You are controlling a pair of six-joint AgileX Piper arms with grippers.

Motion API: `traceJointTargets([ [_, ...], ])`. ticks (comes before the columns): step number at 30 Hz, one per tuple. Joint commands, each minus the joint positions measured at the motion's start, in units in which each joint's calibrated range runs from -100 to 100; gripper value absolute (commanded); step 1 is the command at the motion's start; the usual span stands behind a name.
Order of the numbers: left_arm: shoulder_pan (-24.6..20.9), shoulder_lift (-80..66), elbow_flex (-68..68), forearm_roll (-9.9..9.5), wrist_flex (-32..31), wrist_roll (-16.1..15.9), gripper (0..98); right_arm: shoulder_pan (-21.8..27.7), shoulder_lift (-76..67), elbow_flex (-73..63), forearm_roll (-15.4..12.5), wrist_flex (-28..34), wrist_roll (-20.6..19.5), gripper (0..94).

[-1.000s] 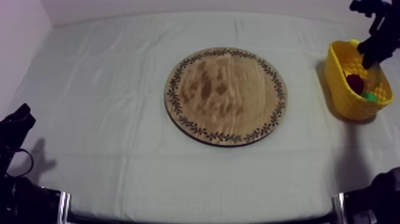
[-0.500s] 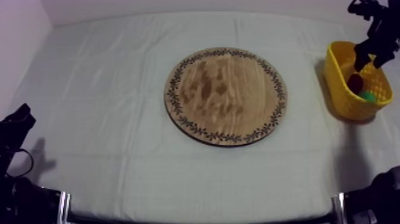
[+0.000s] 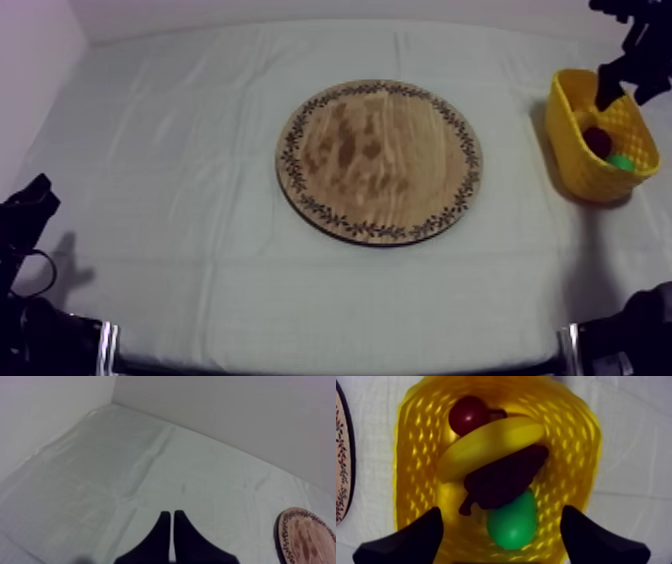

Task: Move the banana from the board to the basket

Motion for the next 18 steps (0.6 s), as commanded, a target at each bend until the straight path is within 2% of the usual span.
traceJointTargets([
  [1, -0.02, 0.02, 0.03, -0.01, -0.01, 0.01, 0.1, -0.01, -1.93, 0.65, -0.35, -0.82, 0.45, 81.4],
  [3, -0.02, 0.02, 0.03, -0.01, -0.01, 0.01, 0.1, -0.05, -3.98, 1.92, -0.54, -1.74, 0.86, 77.2],
  [8, -0.02, 0.02, 0.03, -0.01, -0.01, 0.01, 0.1, 0.38, -9.94, 6.36, -1.40, -3.90, 1.33, 55.7],
  [18, -0.02, 0.02, 0.03, -0.01, -0.01, 0.01, 0.1, -0.04, -23.57, 19.54, -1.64, -10.80, 0.74, 38.5],
])
